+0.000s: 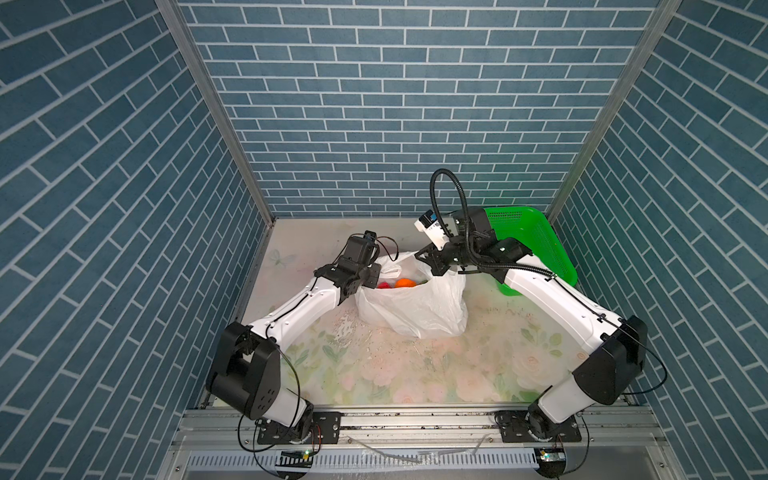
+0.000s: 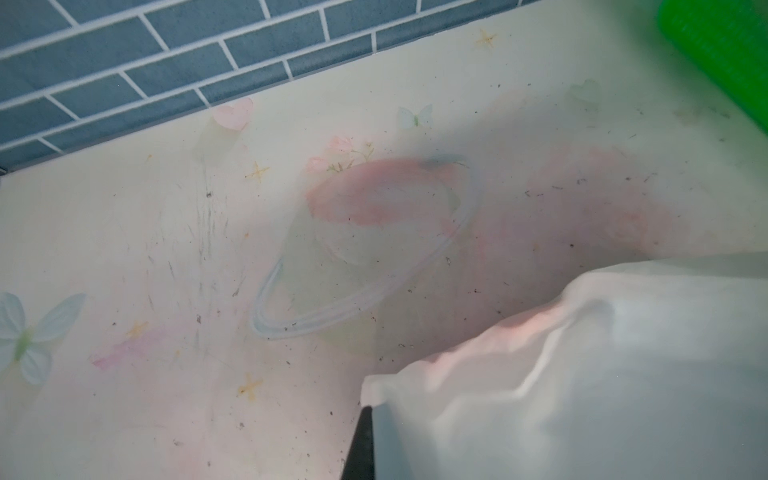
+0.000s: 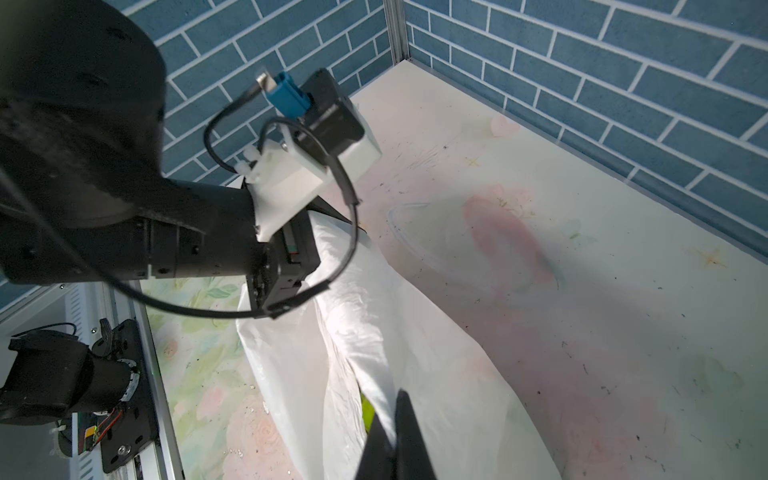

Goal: Untie the knot of the plastic bag and take out the fruit

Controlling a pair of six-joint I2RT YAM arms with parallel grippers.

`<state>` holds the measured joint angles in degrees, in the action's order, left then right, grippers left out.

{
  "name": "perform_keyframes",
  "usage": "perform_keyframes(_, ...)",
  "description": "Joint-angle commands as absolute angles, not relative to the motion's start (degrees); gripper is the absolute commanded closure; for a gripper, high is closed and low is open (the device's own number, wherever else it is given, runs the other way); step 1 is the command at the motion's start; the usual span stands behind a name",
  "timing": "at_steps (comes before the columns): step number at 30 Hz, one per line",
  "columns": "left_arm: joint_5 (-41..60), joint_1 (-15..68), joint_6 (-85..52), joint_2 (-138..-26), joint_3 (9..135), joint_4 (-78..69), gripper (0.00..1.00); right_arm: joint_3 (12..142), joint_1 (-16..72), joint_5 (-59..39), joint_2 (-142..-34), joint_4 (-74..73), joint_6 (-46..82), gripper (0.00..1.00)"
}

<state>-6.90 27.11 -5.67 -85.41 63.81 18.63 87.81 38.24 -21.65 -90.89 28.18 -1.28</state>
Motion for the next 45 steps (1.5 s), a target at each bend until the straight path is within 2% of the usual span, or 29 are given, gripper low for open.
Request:
perform_keyframes(1,-4.9,26.6,-6.3,-83.2,62.3,21.5,1.00,90.7,37.9,-20.8,-92.3,27.8,-1.9,1.00)
perform_keyframes(2,-3.9,26.7,-6.2,-82.1,61.8,21.7,0.98,91.0,37.9,-20.7,-92.5,28.1,-2.1,1.00)
perform_keyframes(3,-2.7,26.7,-5.9,-81.2,61.3,21.9,0.86,91.0,37.9,-20.9,-92.5,28.0,-2.2,1.00)
perform_keyframes(4,-1.0,26.8,-5.6,-80.1,60.8,22.0,0.62,91.0,37.9,-21.4,-92.3,27.6,-2.1,1.00)
perform_keyframes(5,0.2,26.9,-5.2,-78.9,60.4,22.1,0.34,91.0,37.9,-21.8,-92.3,27.3,-2.1,1.00)
perform_keyframes(6,0.7,27.1,-5.2,-77.9,60.1,22.1,0.19,91.0,37.9,-22.2,-92.2,27.3,-1.9,1.00)
perform_keyframes(8,1.8,27.9,-4.5,-75.8,59.7,21.7,0.01,91.2,37.9,-22.5,-92.2,27.3,-1.6,1.00)
perform_keyframes(21,3.3,34.7,-0.8,-77.3,65.8,21.0,0.00,91.5,38.4,-22.7,-91.9,27.0,-0.9,1.00)
perform_keyframes(33,-16.1,35.3,-6.1,-87.2,69.6,15.4,0.00,90.1,39.6,-25.6,-90.9,24.5,1.8,1.00)
perform_keyframes(37,-19.5,35.3,-7.5,-90.2,70.8,13.3,0.00,89.3,39.9,-26.4,-90.6,24.3,2.4,1.00)
perform_keyframes(45,-24.5,32.8,-8.4,-91.4,70.1,19.1,0.01,88.2,40.0,-25.9,-89.5,25.7,1.3,1.00)
